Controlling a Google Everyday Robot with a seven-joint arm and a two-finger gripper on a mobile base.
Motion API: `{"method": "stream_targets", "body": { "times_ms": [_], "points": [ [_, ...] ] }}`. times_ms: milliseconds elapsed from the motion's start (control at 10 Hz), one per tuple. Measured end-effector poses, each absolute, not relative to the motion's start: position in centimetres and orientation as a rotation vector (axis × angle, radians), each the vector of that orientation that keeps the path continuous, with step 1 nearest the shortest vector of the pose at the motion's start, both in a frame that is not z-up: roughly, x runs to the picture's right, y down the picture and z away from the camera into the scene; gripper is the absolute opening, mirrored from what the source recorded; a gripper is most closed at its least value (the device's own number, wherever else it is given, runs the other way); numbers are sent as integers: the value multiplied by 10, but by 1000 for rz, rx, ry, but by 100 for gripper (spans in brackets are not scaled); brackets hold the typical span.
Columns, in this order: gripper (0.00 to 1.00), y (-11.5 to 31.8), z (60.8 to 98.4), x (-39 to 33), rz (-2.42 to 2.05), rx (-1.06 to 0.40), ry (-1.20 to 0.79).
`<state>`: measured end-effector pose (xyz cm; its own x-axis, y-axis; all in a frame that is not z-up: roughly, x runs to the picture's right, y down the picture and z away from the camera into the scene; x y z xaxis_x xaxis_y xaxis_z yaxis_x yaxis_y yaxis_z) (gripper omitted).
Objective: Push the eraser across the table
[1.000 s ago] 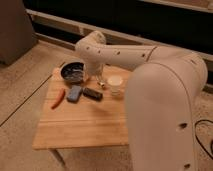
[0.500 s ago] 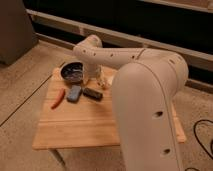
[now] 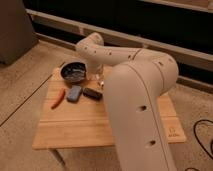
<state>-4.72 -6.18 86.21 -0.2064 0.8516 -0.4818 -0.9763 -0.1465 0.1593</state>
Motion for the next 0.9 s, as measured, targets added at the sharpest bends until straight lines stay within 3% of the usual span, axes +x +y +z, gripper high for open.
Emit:
{"method": "stream_targets", "body": {
  "times_ms": [900],
  "points": [
    [65,-36,883,-71,1793,-394,548]
  ]
}}
